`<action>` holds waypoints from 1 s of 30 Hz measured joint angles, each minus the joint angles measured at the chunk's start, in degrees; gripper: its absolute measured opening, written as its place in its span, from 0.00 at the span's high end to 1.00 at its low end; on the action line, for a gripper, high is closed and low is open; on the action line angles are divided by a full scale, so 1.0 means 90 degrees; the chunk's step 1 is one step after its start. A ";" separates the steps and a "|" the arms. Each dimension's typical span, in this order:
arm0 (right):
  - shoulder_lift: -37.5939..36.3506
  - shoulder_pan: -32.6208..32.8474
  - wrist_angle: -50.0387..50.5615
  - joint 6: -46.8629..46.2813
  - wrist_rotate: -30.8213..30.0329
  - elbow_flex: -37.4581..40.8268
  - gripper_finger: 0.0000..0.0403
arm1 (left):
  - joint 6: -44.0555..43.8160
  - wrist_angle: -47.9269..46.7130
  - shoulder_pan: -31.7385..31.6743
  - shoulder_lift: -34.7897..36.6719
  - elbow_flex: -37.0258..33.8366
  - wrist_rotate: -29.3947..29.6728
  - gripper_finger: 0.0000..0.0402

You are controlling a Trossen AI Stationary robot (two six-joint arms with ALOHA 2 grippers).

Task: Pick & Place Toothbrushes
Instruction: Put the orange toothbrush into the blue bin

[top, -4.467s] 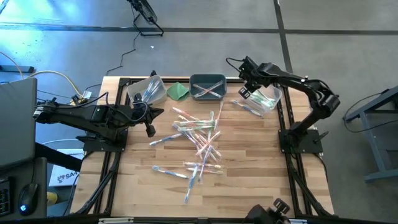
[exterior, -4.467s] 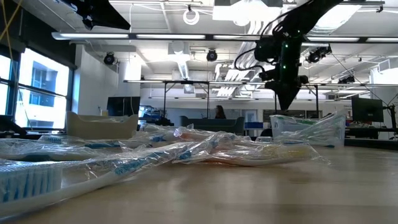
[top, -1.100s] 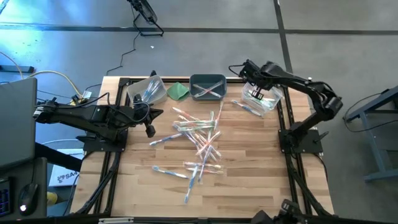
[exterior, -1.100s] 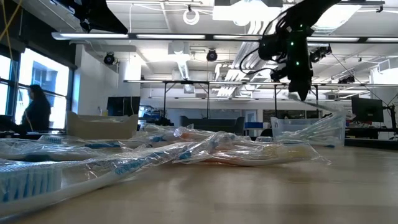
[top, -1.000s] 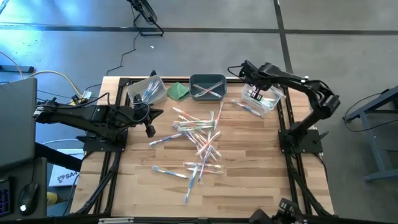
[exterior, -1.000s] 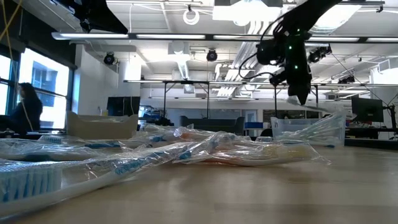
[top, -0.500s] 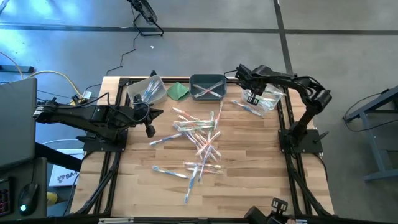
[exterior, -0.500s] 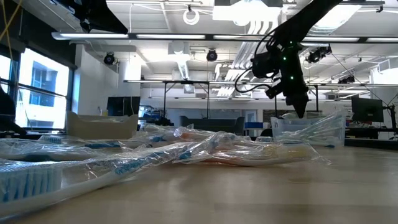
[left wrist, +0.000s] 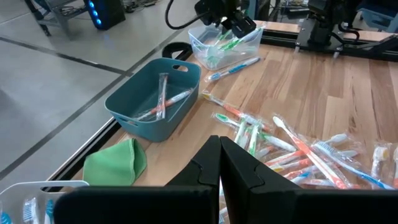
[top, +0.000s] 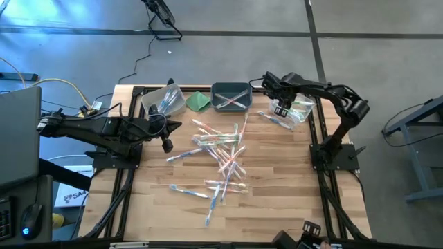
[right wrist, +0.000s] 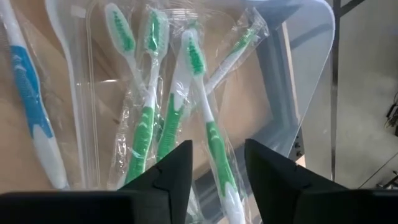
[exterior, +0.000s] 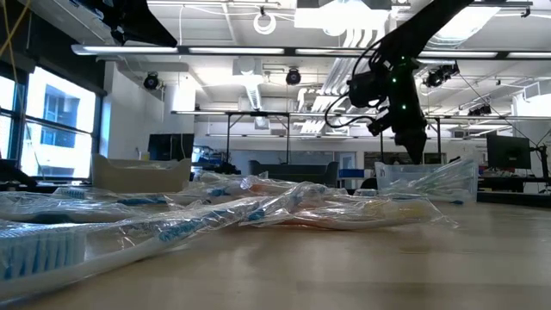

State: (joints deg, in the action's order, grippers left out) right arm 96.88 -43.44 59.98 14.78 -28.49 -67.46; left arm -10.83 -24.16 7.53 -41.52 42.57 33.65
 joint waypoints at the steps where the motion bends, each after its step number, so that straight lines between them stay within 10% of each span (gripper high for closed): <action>1: -0.0034 0.0000 0.0006 0.0004 0.0000 0.0000 0.65 | 0.0000 -0.0001 -0.0001 0.0000 0.0000 0.0002 1.00; 16: -0.0951 0.1168 0.0065 -0.0774 0.0188 0.0000 0.78 | 0.0000 0.0000 0.0000 0.0002 0.0000 0.0002 1.00; 30: -0.1035 0.2084 -0.0143 -0.2352 0.2829 0.0000 0.80 | 0.0000 -0.0002 0.0000 0.0002 0.0000 0.0002 1.00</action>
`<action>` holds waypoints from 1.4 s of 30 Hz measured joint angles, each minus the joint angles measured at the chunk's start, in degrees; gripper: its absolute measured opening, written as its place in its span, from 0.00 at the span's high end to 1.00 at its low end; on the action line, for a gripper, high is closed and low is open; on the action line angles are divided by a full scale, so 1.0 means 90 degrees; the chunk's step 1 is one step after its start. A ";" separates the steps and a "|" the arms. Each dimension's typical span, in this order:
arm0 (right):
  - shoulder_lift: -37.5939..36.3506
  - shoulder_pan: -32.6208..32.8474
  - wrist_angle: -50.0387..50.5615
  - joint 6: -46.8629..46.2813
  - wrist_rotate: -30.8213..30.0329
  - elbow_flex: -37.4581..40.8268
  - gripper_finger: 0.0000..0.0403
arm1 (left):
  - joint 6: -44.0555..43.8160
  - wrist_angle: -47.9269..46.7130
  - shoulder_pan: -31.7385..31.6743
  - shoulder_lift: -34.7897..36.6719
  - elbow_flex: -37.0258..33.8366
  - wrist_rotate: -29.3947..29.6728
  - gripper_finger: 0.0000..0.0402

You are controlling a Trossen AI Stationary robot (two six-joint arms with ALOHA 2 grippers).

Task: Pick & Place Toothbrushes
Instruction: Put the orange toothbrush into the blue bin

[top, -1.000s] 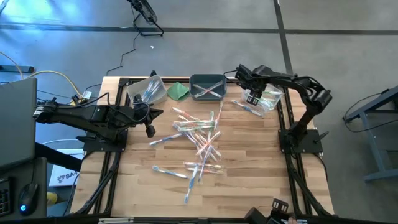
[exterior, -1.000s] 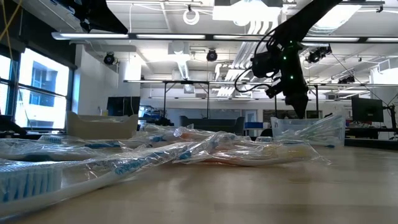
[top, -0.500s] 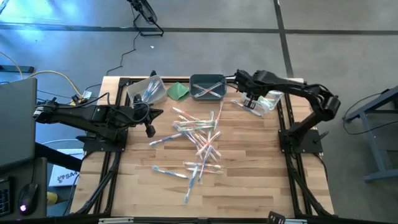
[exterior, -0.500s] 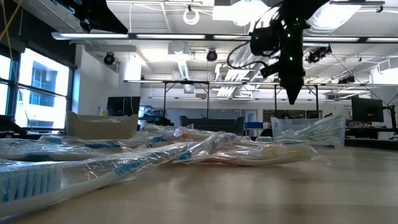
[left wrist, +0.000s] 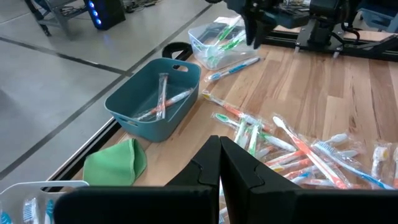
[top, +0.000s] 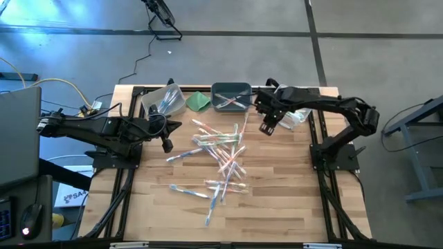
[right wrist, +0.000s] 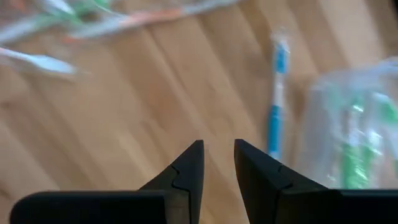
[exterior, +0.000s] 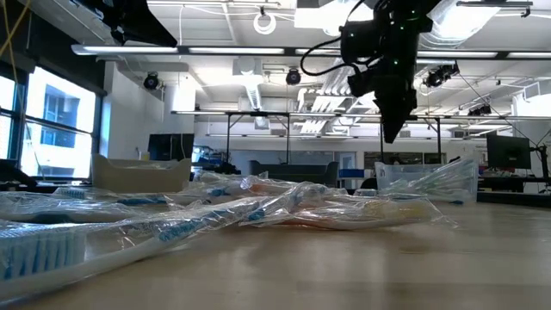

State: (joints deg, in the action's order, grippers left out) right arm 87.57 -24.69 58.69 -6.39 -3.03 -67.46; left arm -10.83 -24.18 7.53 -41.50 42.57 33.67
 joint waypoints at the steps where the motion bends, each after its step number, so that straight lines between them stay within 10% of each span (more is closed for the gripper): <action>1: 0.0000 0.0039 -0.0094 -0.0022 0.0126 0.0000 0.80 | 0.0000 0.0000 -0.0002 0.0000 0.0000 0.0000 1.00; 18: 0.0000 0.1026 -0.3100 -0.1216 0.1329 0.0000 0.80 | 0.0000 0.0000 0.0000 0.0000 0.0000 0.0000 1.00; 34: 0.0005 0.1646 -0.3532 -0.3933 -0.0660 0.0000 0.80 | 0.0002 0.0000 0.0000 -0.0002 0.0000 0.0000 1.00; 42: 0.0007 0.1887 -0.3847 -0.4331 -0.1171 0.0000 0.98 | 0.0177 0.0000 0.0000 0.0000 0.0000 0.0000 1.00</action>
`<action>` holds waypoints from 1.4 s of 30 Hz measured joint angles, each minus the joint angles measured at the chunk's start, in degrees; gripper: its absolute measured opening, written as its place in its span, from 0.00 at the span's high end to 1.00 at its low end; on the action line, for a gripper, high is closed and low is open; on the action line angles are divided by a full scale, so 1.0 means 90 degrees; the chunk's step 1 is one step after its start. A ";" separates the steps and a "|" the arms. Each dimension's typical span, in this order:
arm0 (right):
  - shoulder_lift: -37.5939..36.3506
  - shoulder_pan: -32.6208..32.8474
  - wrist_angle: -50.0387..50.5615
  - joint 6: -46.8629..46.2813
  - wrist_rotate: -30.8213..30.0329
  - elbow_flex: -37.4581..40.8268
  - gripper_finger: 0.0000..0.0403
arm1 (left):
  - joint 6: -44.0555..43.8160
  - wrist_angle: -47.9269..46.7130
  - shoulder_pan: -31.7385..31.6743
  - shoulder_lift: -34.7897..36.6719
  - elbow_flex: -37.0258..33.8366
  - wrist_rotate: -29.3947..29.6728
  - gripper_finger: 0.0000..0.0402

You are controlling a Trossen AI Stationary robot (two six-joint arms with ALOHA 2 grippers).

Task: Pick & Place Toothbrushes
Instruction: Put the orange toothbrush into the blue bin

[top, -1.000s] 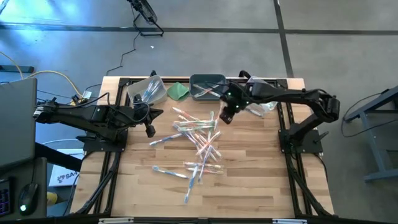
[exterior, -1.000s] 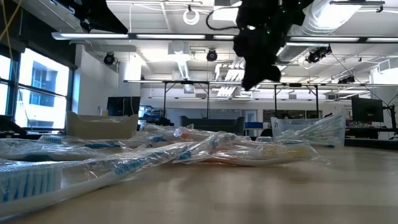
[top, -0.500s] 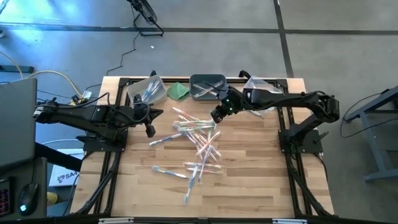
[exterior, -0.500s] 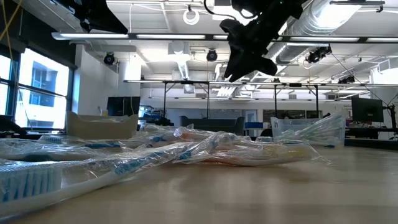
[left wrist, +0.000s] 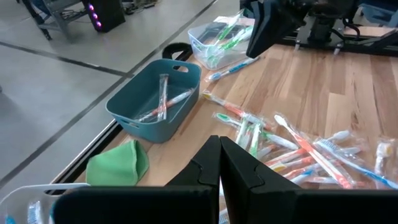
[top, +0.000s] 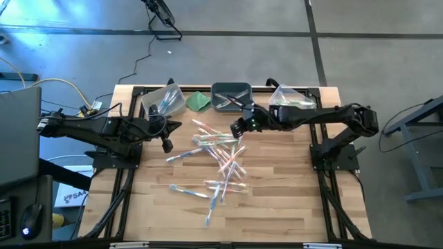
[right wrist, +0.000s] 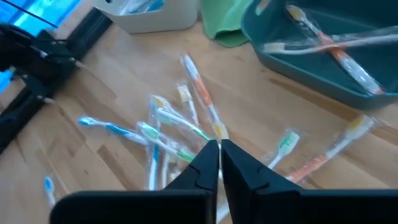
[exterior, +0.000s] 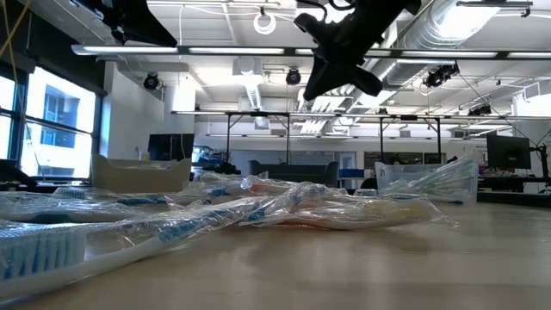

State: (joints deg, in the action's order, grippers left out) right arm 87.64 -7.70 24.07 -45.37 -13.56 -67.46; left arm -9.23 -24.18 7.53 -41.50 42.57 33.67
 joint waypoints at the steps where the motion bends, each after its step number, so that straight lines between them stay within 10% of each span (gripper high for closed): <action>1: 0.0000 0.0000 -0.0030 -0.0043 0.0000 0.0000 0.98 | 0.0002 0.0000 0.0000 0.0000 0.0000 0.0000 1.00; 27: 0.1537 -0.0375 0.0635 -0.1627 0.0158 -0.0005 0.99 | -0.0002 0.0002 -0.0002 0.0000 0.0000 0.0002 1.00; 42: 0.1812 -0.0403 0.0706 -0.2158 -0.0165 -0.0004 0.71 | -0.0055 0.0001 -0.0002 0.0000 0.0000 0.0002 1.00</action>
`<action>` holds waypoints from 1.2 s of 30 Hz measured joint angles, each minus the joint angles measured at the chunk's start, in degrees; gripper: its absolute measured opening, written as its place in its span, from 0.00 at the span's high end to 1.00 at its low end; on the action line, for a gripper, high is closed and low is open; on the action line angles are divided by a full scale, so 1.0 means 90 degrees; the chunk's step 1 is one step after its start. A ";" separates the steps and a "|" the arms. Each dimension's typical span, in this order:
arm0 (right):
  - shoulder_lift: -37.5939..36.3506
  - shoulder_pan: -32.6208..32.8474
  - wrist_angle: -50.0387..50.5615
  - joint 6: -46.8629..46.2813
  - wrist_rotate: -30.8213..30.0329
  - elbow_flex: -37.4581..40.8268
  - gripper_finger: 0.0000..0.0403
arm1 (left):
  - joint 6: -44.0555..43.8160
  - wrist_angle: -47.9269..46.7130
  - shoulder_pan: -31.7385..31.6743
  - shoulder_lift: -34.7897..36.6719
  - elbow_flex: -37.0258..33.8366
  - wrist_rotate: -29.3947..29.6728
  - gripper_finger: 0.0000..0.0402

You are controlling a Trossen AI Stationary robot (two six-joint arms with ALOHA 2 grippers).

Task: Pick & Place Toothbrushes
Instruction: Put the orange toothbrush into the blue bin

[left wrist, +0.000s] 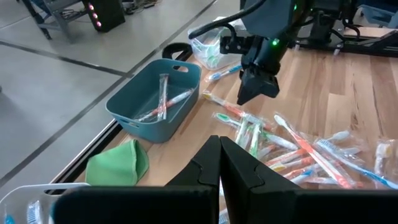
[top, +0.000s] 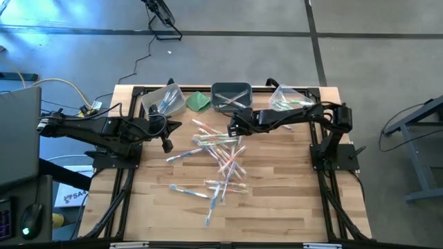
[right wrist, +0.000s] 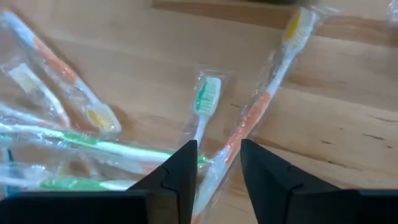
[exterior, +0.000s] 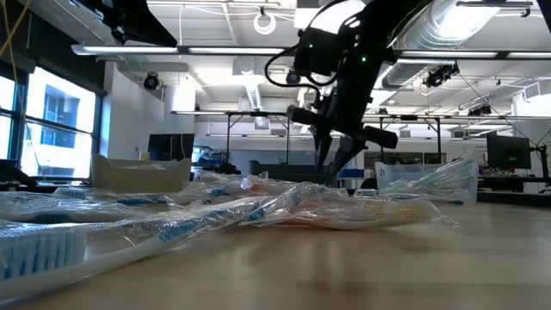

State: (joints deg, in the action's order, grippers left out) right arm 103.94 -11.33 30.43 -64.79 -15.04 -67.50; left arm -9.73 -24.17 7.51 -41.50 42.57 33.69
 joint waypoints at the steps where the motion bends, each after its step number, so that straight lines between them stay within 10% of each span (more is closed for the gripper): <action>1: 0.0063 0.0000 -0.0026 -0.0008 -0.0050 -0.0002 0.72 | -0.0043 -0.0002 0.0000 0.0000 0.0000 0.0000 1.00; 36: 0.1027 0.0152 0.0141 0.0395 0.0050 -0.0013 0.94 | -0.0338 -0.0004 0.0000 0.0000 0.0000 -0.0002 1.00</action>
State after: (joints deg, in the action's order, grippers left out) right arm 113.19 -9.96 31.70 -61.23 -14.60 -67.61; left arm -12.78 -24.21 7.51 -41.50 42.57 33.67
